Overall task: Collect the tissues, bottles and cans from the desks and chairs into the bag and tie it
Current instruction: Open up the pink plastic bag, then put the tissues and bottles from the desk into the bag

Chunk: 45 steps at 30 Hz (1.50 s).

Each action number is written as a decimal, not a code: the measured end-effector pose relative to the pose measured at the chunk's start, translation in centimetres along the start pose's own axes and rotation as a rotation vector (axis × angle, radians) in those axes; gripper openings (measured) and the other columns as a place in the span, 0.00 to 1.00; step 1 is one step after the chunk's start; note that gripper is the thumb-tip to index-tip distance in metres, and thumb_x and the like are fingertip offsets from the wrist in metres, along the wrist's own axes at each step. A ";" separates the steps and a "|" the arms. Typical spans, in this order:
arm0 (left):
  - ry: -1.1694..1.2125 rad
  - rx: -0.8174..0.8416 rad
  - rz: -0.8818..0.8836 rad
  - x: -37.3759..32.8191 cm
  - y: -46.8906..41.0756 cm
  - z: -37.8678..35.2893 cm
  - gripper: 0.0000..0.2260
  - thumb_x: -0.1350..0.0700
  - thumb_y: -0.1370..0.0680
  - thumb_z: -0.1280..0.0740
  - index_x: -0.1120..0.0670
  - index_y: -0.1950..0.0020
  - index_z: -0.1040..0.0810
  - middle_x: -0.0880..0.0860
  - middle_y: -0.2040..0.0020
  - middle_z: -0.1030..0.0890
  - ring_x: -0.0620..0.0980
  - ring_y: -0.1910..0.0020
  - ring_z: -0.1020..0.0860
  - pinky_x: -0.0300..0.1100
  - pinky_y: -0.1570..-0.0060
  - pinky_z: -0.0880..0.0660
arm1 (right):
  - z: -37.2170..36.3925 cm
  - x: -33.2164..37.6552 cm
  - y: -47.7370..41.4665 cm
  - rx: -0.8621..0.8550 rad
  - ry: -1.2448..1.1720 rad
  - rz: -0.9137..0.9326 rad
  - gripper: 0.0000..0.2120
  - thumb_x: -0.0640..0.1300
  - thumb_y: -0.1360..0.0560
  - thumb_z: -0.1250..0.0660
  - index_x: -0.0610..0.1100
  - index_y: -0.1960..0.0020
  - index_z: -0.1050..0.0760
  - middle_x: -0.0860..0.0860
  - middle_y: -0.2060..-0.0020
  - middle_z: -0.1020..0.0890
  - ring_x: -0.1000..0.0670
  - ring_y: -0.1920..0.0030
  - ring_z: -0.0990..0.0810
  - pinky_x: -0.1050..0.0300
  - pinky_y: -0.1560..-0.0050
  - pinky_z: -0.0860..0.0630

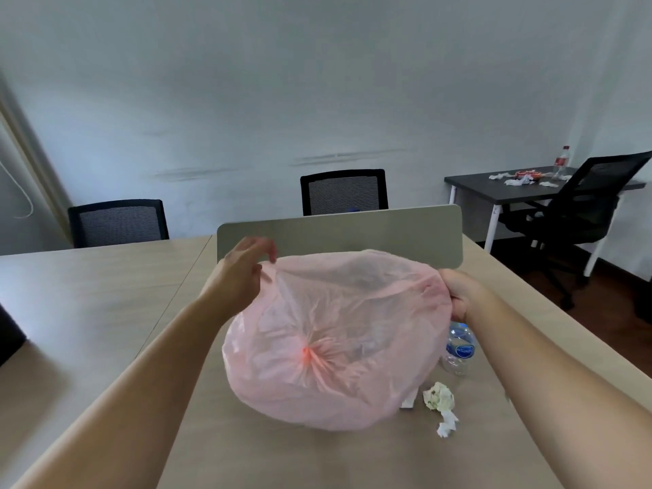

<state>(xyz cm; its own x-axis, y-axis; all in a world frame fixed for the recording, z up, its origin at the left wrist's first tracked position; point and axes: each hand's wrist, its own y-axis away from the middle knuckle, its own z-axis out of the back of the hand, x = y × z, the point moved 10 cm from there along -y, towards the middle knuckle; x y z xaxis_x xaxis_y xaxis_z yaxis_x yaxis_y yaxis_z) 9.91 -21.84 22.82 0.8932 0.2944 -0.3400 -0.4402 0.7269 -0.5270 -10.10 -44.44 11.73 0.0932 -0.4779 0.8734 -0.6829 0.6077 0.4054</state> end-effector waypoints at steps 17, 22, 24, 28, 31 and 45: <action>-0.365 -0.010 0.410 8.5 1.5 2.8 0.36 0.70 0.29 0.36 0.56 0.24 0.44 0.50 0.23 0.44 0.61 0.38 0.25 0.55 0.45 0.24 | -8.4 0.4 -4.1 0.040 0.971 0.417 0.23 0.53 0.22 0.38 0.50 0.29 0.38 0.46 0.44 0.21 0.44 0.44 0.21 0.52 0.45 0.27; -0.399 0.080 0.475 10.5 1.8 0.6 0.39 0.68 0.29 0.37 0.56 0.23 0.52 0.49 0.21 0.50 0.60 0.34 0.28 0.52 0.45 0.26 | -6.5 0.8 -7.5 -0.087 1.154 0.447 0.29 0.56 0.24 0.35 0.48 0.27 0.38 0.44 0.33 0.29 0.44 0.36 0.27 0.53 0.41 0.31; -0.368 0.091 0.486 10.7 2.3 -1.0 0.39 0.69 0.30 0.36 0.55 0.23 0.51 0.48 0.21 0.52 0.60 0.36 0.26 0.51 0.48 0.25 | -5.5 -0.5 -9.6 -0.140 1.415 0.440 0.27 0.51 0.23 0.37 0.50 0.26 0.39 0.43 0.29 0.35 0.42 0.32 0.31 0.51 0.35 0.33; -0.325 0.130 0.512 11.0 2.9 -4.7 0.38 0.68 0.30 0.36 0.55 0.24 0.50 0.48 0.21 0.53 0.57 0.34 0.28 0.46 0.53 0.26 | -1.9 -4.8 -14.6 -0.150 1.604 0.225 0.28 0.45 0.22 0.41 0.55 0.24 0.44 0.47 0.22 0.50 0.40 0.26 0.40 0.47 0.30 0.37; -0.291 0.156 0.540 11.0 2.9 -7.0 0.39 0.68 0.30 0.36 0.57 0.23 0.50 0.48 0.21 0.54 0.55 0.31 0.31 0.42 0.57 0.31 | -0.4 -6.6 -16.1 -0.189 1.665 0.226 0.20 0.43 0.21 0.42 0.51 0.29 0.35 0.45 0.29 0.36 0.41 0.34 0.32 0.50 0.37 0.31; -0.163 0.101 0.517 6.9 2.1 -5.1 0.40 0.65 0.30 0.35 0.54 0.23 0.51 0.45 0.21 0.53 0.54 0.36 0.27 0.41 0.57 0.31 | -10.1 2.6 -8.4 0.051 0.750 0.414 0.02 0.41 0.23 0.36 0.45 0.54 0.24 0.50 0.65 0.24 0.52 0.68 0.26 0.61 0.67 0.28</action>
<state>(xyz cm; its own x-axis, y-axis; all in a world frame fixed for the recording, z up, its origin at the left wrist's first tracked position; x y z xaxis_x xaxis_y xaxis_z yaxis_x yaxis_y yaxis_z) 14.65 -21.44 15.42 0.5689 0.7156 -0.4053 -0.8217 0.5153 -0.2435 3.16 -44.40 13.36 0.2711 0.3325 0.9033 -0.7979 0.6026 0.0177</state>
